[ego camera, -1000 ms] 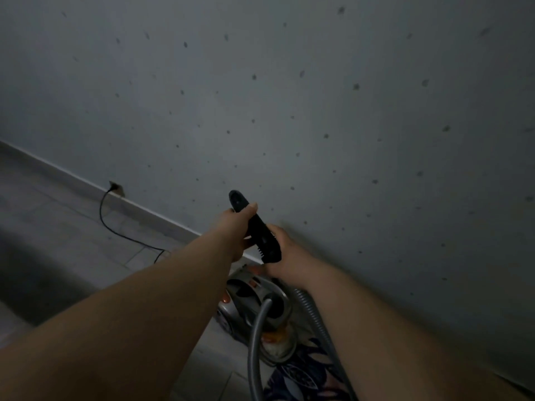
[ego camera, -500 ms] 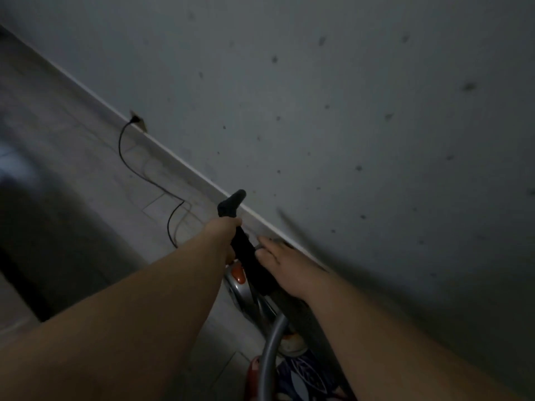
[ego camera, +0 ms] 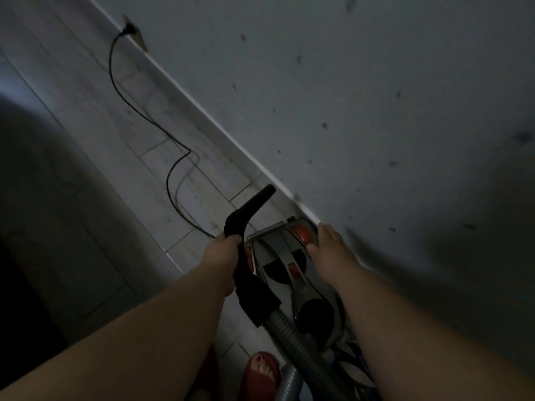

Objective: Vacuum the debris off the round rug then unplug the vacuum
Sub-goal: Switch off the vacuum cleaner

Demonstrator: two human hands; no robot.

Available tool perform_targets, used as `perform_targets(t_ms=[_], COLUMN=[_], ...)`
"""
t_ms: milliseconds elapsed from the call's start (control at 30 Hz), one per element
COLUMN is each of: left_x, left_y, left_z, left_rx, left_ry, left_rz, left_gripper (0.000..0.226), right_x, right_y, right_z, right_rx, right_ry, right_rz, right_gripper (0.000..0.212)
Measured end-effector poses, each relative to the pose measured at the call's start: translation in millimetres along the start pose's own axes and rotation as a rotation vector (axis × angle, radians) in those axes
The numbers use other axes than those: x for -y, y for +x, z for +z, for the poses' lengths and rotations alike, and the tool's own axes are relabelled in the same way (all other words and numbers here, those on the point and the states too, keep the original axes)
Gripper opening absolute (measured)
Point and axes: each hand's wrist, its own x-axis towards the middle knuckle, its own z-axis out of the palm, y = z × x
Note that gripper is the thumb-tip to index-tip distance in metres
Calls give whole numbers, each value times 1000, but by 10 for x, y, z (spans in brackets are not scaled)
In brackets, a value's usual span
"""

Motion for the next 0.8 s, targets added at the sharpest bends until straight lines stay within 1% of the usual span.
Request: perform_targets(t_ms=[100,167,233,333,400,467,533,600,700,800], left_x=[182,291,394,529,608,640,661,654,674,706], left_y=[385,595,779,990,1103,1172,1202,1221,1280,1332], left_z=[68,118,162,189,195,188,167,165,173,204], left_rx=[-33,-22,-9,9,37,51,49,63,62,51], left_ry=[109,169,199,190,116,31,-8,-34,-68,-81], left_rz=[54,69,62,36,-6,-21,-18,-19,-32,-55], left_gripper=[31,43,50,53,57,51,35,25,27,36], right_x=[-51,-89,-143,-229,-280,-321,-364,-402,-441,-439], right_y=[401,625,831,1078,1203,1306,1383,1444,1482,1554], right_z=[258,426,574,750,822,881,917,924,922,903], right_rx=[43,70,91,136,167,189,208,229,258,271], right_ry=[-54,-53,-56,-65,-51,-41,-26,2,3,-114], right_rz=[15,39,56,74,79,76,86,95,100,120], right_gripper=[66,66,66,66,67,68,71,72,71,74])
